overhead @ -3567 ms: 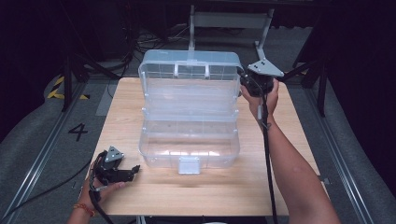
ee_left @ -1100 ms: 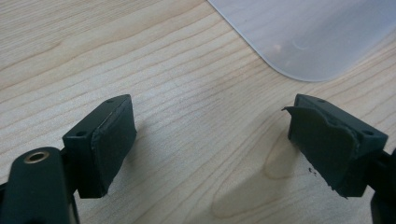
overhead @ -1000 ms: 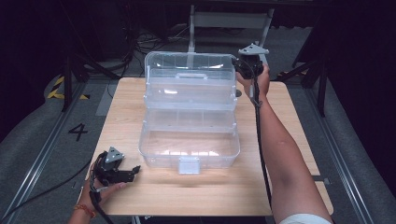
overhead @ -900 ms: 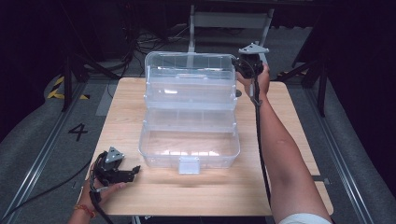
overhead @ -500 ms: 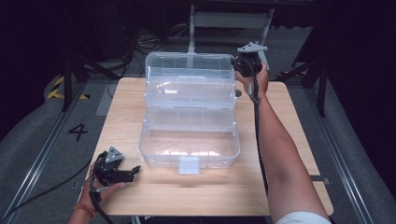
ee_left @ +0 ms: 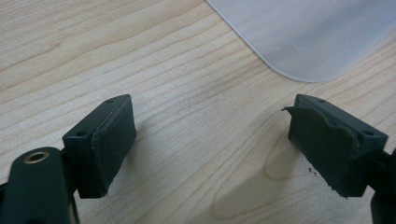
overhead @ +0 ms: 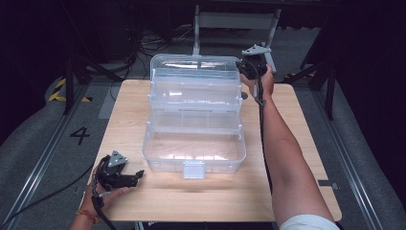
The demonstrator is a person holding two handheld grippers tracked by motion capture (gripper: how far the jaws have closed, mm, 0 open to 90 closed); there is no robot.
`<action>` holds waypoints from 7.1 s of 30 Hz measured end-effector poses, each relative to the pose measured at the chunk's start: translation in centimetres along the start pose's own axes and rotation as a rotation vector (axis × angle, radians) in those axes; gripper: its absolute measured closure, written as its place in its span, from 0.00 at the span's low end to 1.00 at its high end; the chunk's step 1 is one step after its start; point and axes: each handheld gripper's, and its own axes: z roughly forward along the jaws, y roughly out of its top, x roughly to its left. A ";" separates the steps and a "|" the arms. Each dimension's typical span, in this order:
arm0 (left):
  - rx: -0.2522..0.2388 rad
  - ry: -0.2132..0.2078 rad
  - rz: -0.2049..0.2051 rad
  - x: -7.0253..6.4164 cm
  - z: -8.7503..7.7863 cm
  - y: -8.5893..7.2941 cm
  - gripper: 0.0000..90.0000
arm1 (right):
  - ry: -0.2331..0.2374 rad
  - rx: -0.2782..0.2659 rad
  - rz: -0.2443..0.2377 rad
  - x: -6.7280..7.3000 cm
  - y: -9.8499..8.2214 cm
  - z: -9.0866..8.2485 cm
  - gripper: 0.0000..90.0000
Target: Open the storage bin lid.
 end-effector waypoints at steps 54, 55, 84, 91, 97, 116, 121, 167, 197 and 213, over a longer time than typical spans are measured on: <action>0.000 -0.013 0.005 0.0 0.1 0.0 0.17 | 0.067 0.150 0.054 -1.0 -3.0 5.2 0.89; 0.002 -0.013 0.008 0.1 0.1 0.0 0.17 | 0.068 0.155 0.052 -1.0 -3.0 5.3 0.88; 0.003 -0.012 0.012 0.1 0.0 0.1 0.17 | 0.053 0.138 0.067 -1.9 -3.6 3.7 0.73; 0.001 -0.011 0.010 0.1 0.1 0.1 0.17 | 0.042 0.111 0.063 -2.6 -3.0 1.5 0.67; 0.003 -0.010 0.012 0.1 0.0 0.1 0.17 | 0.042 0.112 0.036 -2.7 -3.3 0.1 0.65; 0.002 -0.006 0.013 0.1 0.0 0.1 0.17 | 0.114 0.119 -0.028 -2.9 -4.3 -5.3 0.59; 0.002 -0.003 0.009 0.0 0.0 0.0 0.17 | 0.131 0.116 -0.036 -2.7 -4.7 -6.5 0.58; 0.000 -0.003 0.009 0.0 0.1 0.0 0.17 | 0.206 0.181 -0.185 -0.1 -11.4 -15.6 0.43; 0.001 0.002 0.006 0.0 0.0 0.0 0.17 | 0.223 0.252 -0.180 2.6 -20.1 -18.3 0.37; 0.001 0.002 0.001 -0.1 0.1 0.1 0.16 | 0.262 0.262 -0.005 0.8 -24.7 -20.7 0.32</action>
